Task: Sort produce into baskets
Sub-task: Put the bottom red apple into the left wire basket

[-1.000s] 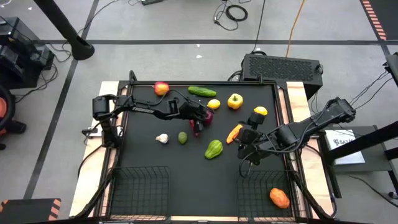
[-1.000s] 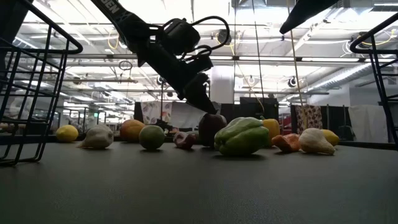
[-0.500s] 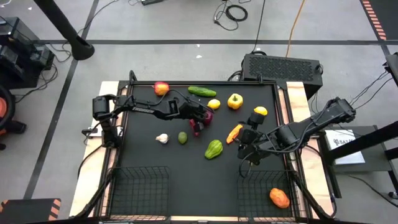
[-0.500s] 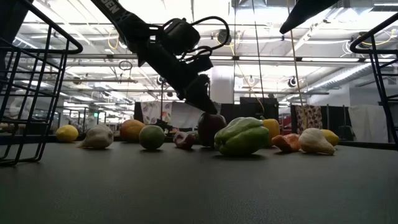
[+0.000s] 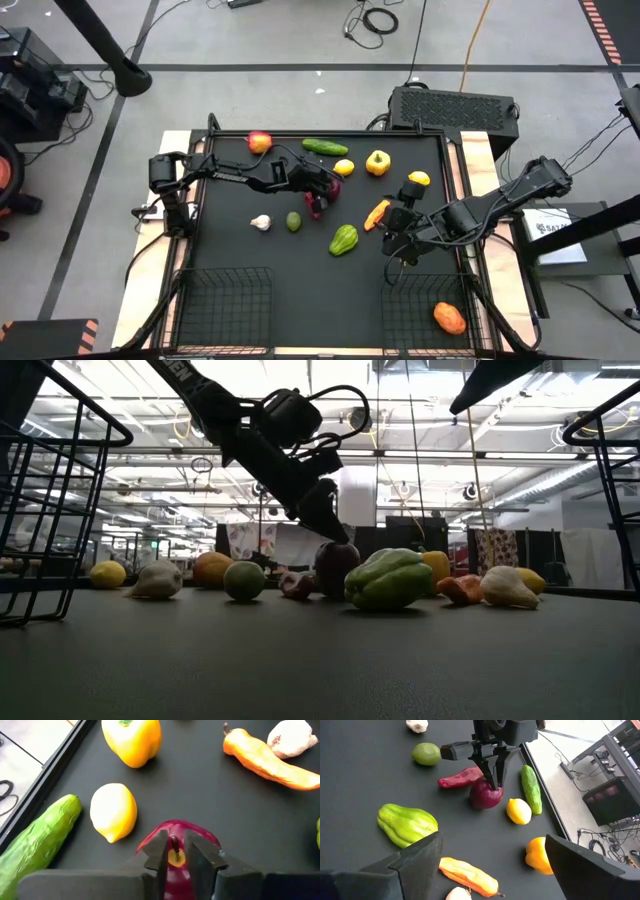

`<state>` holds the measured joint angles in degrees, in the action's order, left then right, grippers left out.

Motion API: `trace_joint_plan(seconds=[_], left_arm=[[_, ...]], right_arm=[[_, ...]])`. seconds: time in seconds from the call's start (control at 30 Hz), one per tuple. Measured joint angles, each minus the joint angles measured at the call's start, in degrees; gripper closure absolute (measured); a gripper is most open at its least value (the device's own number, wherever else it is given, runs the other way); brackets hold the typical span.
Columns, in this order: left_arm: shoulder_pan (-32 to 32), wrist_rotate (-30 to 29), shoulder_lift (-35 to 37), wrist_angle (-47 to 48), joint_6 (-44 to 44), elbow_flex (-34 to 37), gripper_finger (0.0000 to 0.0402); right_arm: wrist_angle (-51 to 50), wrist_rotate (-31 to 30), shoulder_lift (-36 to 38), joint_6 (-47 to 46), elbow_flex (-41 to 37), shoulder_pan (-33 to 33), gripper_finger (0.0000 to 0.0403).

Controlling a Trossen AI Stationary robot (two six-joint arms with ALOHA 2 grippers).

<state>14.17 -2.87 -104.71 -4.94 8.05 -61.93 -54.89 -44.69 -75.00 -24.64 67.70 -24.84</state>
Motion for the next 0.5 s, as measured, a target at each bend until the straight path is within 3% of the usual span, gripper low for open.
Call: trace_joint_plan(seconds=[0.27, 0.5], left_arm=[[0.00, 0.72, 0.00, 0.60, 1.52, -0.04, 0.0389], [-0.29, 0.73, 2.29, 4.46, 0.85, -0.47, 0.0394]], right_arm=[[0.00, -0.02, 0.00, 0.00, 0.00, -0.01, 0.0062], [-0.02, -0.02, 0.00, 0.00, 0.00, 0.00, 0.0062]])
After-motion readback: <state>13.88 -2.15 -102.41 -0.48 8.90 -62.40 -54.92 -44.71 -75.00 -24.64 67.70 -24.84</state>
